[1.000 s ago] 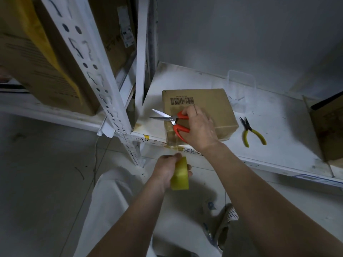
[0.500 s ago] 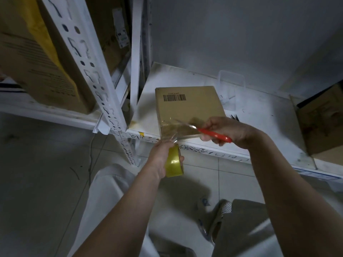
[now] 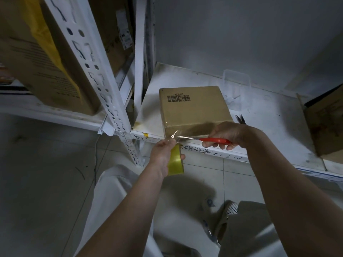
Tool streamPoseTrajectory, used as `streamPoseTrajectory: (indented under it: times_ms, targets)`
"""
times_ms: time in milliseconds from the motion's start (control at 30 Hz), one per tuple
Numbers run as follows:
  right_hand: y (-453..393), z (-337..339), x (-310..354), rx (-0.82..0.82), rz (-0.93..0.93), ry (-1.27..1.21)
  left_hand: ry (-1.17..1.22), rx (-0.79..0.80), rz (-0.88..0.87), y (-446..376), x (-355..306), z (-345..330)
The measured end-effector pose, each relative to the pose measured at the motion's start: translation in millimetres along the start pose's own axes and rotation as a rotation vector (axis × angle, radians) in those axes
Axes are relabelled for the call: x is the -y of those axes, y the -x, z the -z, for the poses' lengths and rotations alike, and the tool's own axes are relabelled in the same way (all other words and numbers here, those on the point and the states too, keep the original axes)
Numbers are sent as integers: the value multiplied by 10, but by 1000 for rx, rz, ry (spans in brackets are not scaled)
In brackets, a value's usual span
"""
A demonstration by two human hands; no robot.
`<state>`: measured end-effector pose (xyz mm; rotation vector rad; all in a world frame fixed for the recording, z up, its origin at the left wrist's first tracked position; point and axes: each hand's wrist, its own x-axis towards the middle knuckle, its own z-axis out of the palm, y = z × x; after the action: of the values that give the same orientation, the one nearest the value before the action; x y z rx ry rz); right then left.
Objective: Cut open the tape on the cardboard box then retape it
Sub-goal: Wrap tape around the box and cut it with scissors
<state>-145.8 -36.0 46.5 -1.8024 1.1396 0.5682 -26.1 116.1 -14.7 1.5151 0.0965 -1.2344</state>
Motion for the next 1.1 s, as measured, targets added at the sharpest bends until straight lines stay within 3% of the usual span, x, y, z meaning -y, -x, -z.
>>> streamPoseTrajectory:
  times_ms: [300, 1100]
  targets:
    - [-37, 17, 54, 1, 32, -17, 103, 79, 59, -18, 75, 23]
    - [-189, 25, 150, -87, 88, 129, -76, 27, 31, -103, 3, 58]
